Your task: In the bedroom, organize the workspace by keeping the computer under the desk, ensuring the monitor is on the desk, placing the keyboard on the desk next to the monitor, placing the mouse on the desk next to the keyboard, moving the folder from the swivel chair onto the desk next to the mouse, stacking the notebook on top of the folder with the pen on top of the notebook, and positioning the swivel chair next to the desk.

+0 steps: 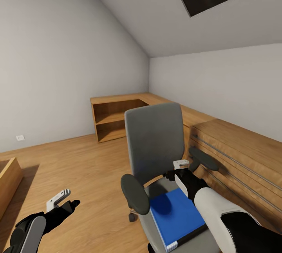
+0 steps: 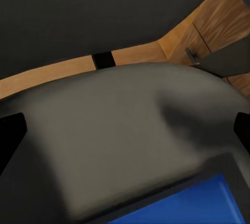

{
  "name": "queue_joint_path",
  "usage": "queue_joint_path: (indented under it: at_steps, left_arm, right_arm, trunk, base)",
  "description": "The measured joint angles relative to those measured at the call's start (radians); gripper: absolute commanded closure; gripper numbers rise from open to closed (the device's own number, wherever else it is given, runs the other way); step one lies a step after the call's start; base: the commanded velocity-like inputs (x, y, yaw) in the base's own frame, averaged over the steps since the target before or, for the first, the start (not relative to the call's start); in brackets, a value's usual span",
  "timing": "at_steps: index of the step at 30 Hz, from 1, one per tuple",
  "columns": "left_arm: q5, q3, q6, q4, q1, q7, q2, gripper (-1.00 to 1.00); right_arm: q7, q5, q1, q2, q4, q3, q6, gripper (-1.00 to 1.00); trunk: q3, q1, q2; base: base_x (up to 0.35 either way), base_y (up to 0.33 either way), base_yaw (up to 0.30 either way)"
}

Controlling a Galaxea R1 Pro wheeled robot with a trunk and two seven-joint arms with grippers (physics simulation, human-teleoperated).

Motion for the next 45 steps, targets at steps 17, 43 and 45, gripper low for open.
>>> queue_joint_path:
  at_steps: [17,43,45]
  left_arm:
    - [0.004,0.003,0.001,-0.006,0.0,-0.001,0.0,-1.0]
    - [0.005,0.002,0.0,-0.009,0.0,-0.002,0.0,-1.0]
    - [0.006,0.002,0.0,-0.009,0.0,-0.002,0.0,-1.0]
  right_arm:
    - [0.0,0.001,0.0,0.0,0.0,0.0,0.0,-1.0]
    - [0.0,0.001,0.0,0.0,0.0,0.0,0.0,-1.0]
    - [0.0,0.001,0.0,0.0,0.0,0.0,0.0,-1.0]
  trunk:
    - [0.0,0.0,0.0]
    - [-0.081,0.1,-0.182]
    - [-0.088,0.107,-0.196]
  base:
    - [0.001,0.0,0.0]
    - [0.0,0.0,0.0]
    - [0.0,0.0,0.0]
